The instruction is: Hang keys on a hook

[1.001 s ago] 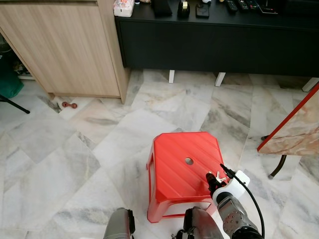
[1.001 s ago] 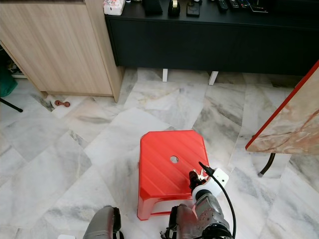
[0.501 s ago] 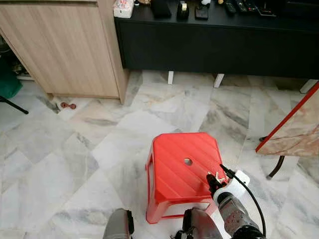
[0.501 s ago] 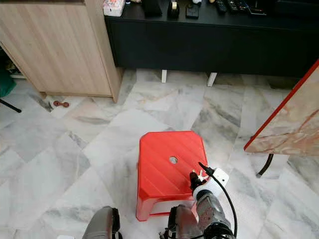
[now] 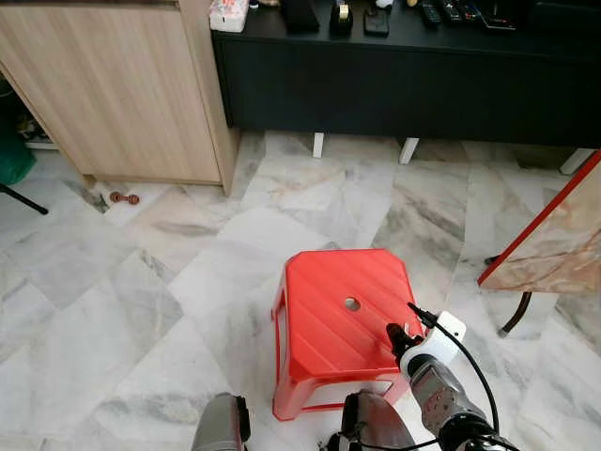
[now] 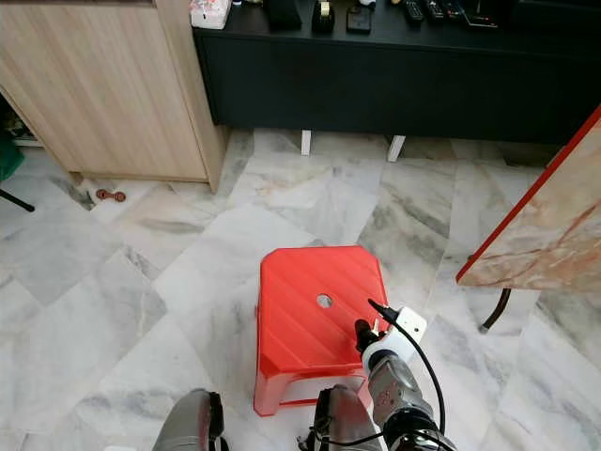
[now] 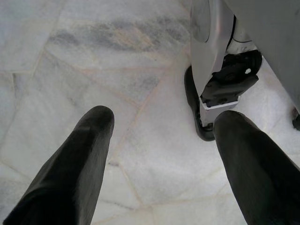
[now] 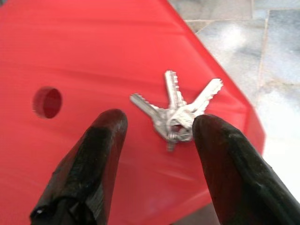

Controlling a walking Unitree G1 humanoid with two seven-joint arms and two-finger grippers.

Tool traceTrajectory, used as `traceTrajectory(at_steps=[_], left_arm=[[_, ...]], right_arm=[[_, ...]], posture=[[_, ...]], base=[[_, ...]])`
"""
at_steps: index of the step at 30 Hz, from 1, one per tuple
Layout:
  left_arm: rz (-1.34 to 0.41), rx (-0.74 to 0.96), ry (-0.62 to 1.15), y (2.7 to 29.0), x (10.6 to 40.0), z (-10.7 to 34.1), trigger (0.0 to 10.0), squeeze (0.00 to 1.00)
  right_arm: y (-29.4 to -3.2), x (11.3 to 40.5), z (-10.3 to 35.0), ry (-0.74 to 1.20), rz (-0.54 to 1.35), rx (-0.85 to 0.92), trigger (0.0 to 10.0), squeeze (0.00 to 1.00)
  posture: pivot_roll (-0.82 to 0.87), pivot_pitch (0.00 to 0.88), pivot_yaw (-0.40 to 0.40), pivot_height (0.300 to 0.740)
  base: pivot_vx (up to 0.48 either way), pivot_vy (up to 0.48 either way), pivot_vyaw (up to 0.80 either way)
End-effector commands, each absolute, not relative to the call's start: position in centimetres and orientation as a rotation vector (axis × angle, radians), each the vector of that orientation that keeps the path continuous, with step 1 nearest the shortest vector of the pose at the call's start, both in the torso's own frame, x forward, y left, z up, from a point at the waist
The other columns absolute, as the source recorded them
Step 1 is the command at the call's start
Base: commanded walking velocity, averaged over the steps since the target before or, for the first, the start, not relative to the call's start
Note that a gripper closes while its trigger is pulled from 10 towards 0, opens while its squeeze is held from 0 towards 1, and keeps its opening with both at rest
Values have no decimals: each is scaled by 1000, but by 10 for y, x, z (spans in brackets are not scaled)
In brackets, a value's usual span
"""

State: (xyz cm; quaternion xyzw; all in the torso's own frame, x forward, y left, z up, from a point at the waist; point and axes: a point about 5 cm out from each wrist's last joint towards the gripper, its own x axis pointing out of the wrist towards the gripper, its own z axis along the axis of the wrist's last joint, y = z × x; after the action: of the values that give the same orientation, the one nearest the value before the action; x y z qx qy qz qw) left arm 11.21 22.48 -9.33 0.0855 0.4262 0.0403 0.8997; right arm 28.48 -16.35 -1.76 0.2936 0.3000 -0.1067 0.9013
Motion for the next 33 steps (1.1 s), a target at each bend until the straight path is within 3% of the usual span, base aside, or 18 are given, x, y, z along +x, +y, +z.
traceTrajectory(at_steps=[1,33], left_arm=[[17,138,939,202,95,-103,10000,0],[30,116,927,194,87,-104,10000,0]], right_arm=[[-166,279,-23,654,-233,588,10000,0],[-167,275,-28,721,-160,496,10000,0]], posture=[[77,247,-130,634],[69,278,-164,634]], base=[[0,0,0],[0,0,0]])
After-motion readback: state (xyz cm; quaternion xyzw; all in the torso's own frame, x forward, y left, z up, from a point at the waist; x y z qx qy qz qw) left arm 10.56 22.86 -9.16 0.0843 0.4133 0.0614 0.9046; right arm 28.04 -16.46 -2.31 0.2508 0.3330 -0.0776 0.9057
